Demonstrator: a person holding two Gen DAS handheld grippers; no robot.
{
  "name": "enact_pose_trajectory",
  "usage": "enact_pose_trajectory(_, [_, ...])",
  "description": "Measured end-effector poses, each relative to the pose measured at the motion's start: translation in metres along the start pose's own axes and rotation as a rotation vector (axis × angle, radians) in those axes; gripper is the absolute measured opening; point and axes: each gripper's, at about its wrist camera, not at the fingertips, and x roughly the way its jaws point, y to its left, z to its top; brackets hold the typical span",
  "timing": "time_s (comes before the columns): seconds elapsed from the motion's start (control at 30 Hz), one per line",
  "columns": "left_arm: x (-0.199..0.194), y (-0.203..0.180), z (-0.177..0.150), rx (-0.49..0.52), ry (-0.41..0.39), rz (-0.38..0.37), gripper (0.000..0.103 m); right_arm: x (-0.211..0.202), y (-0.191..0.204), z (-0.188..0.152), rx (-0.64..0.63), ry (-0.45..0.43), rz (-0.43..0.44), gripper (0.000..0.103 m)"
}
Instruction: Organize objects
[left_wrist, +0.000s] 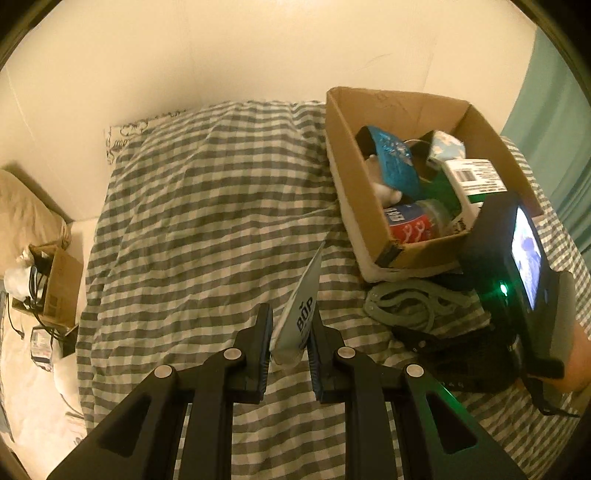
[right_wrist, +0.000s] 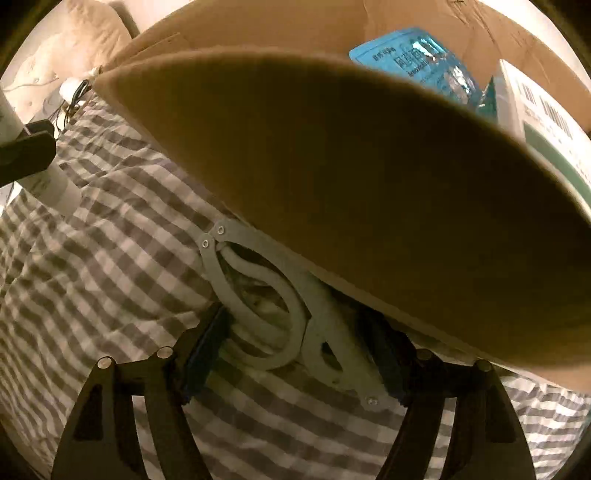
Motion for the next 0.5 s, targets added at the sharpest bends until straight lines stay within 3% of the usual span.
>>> enact_pose_trajectory(0.07, [-0.001, 0.003, -0.001, -0.009, 0.002, 0.005, 0.017, -0.004, 0.005, -0.001, -0.02, 0.004, -0.007, 0.069])
enact_pose_trajectory(0.1, [-0.002, 0.003, -0.001, -0.013, 0.002, 0.008, 0.017, -0.009, 0.006, -0.003, -0.025, 0.001, -0.009, 0.062])
enact_pose_trajectory(0.13, [-0.004, 0.004, -0.001, -0.02, 0.001, 0.011, 0.017, -0.015, 0.006, -0.004, -0.023, 0.005, 0.0, 0.036])
enact_pose_trajectory(0.2, [-0.01, 0.004, -0.001, -0.027, -0.001, 0.018, 0.017, -0.026, 0.006, -0.007, -0.009, 0.005, 0.007, 0.031])
enact_pose_trajectory(0.3, [-0.026, 0.003, -0.001, -0.034, -0.016, 0.033, 0.017, -0.045, 0.016, -0.014, -0.044, -0.005, 0.018, 0.013])
enact_pose_trajectory(0.33, [-0.033, 0.002, -0.002, -0.041, -0.026, 0.036, 0.017, -0.051, 0.023, -0.016, -0.062, -0.01, 0.018, 0.01])
enact_pose_trajectory(0.5, [-0.07, -0.006, 0.0, -0.061, -0.083, 0.04, 0.017, -0.1, 0.05, -0.029, -0.107, -0.065, 0.011, 0.009])
